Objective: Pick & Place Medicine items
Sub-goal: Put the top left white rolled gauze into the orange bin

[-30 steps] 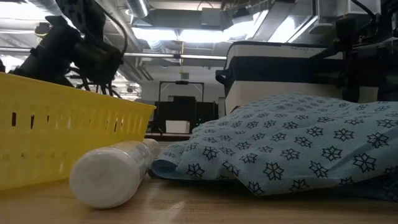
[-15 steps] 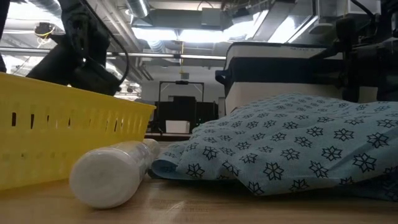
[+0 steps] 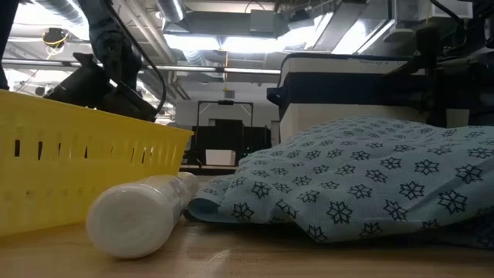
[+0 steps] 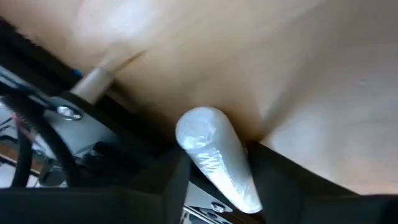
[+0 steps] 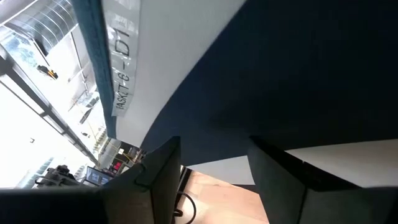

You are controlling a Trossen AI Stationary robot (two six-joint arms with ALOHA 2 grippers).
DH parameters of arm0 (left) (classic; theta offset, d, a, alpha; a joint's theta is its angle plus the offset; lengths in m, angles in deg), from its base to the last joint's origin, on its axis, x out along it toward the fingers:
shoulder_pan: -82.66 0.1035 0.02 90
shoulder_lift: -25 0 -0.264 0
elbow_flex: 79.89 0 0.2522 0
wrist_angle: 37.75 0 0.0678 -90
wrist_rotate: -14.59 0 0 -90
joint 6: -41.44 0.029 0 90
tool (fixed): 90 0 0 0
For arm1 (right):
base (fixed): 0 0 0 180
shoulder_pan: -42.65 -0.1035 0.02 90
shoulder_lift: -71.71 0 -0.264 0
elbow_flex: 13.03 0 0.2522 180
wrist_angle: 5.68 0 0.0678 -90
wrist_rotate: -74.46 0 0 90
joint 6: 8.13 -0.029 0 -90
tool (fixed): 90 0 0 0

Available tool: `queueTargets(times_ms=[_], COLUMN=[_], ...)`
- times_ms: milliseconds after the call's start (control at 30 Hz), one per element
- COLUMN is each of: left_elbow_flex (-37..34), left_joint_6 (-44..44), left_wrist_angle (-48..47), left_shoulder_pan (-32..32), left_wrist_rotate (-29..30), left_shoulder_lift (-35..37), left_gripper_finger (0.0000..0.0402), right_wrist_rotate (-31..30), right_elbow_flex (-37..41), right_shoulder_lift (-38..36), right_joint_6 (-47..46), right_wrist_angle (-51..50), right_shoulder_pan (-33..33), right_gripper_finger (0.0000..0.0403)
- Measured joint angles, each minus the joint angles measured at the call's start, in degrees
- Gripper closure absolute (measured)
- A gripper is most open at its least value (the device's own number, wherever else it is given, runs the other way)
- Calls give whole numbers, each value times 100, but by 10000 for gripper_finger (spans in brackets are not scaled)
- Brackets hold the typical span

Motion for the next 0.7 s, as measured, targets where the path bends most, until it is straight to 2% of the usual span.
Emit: queueTargets(times_ms=[167, 233, 467, 700], left_elbow_flex=[238, 370, 1107, 1820], left_joint_6=[280, 343, 463, 371], left_wrist_angle=[2, 26, 294, 1354], left_shoulder_pan=[176, 255, 497, 958], left_wrist_rotate=[-217, -392, -667, -832], left_shoulder_lift=[2, 2, 209, 1169], left_gripper_finger=[360, 385, 373, 380], right_wrist_rotate=[-10, -22, -22, -20], right_elbow_flex=[0, 0, 0, 0], right_shoulder_lift=[0, 0, 0, 0], right_joint_6=[-2, -2, -2, 97], right_wrist_angle=[0, 0, -2, -7], right_shoulder_pan=[0, 0, 0, 0], right_gripper_finger=[214, 214, 214, 214])
